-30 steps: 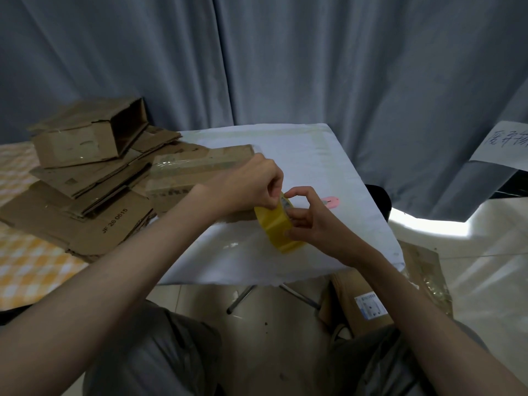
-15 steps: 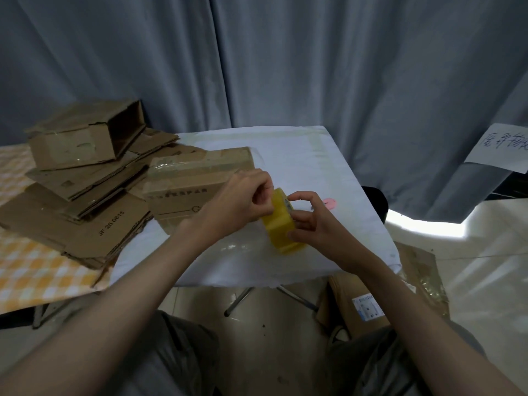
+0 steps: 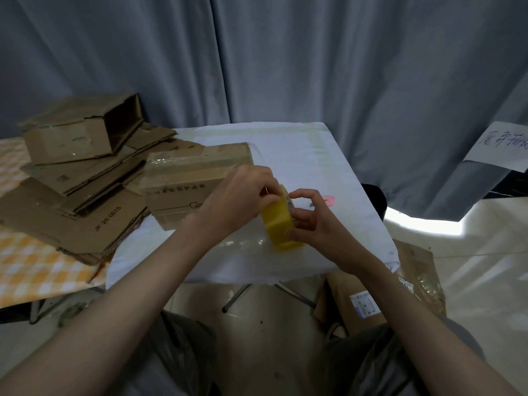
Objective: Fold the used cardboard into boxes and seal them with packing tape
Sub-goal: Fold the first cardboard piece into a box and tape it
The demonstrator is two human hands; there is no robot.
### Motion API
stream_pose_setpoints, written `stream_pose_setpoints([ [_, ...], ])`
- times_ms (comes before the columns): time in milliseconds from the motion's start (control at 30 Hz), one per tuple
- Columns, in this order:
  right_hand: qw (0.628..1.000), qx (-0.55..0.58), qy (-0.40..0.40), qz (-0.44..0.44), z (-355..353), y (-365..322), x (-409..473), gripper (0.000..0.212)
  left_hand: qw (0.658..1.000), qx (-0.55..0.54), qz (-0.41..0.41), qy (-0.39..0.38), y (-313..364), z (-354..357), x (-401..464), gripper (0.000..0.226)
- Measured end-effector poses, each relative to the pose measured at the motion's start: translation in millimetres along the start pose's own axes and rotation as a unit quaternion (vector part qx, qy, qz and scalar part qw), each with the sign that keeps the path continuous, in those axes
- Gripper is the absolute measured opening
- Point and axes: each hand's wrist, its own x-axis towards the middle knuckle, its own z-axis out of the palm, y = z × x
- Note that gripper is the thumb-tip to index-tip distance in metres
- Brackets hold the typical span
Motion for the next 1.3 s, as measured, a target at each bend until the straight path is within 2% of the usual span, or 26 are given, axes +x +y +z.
stream_pose_setpoints([
  [567, 1.0, -0.008, -0.019, 0.003, -4, 2, 3, 0.057, 0.975, 0.127, 0.054, -0.175, 4, -10, 39, 0.008],
  [733, 1.0, -0.002, -0.017, 0.005, -3, 4, 3, 0.057, 0.969, 0.144, 0.088, -0.178, 2, -5, 38, 0.008],
  [1000, 0.999, -0.006, -0.039, 0.006, -4, -2, 0, 0.058, 0.981, 0.076, 0.084, -0.156, 0, -5, 25, 0.013],
  [1133, 0.999, -0.004, -0.038, 0.002, -6, -1, 2, 0.057, 0.99, 0.042, 0.051, -0.126, -5, -5, 18, 0.016],
  [1300, 0.999, 0.01, -0.032, 0.001, -8, 0, 3, 0.054, 0.993, -0.065, -0.013, -0.096, -16, -7, 17, 0.025],
])
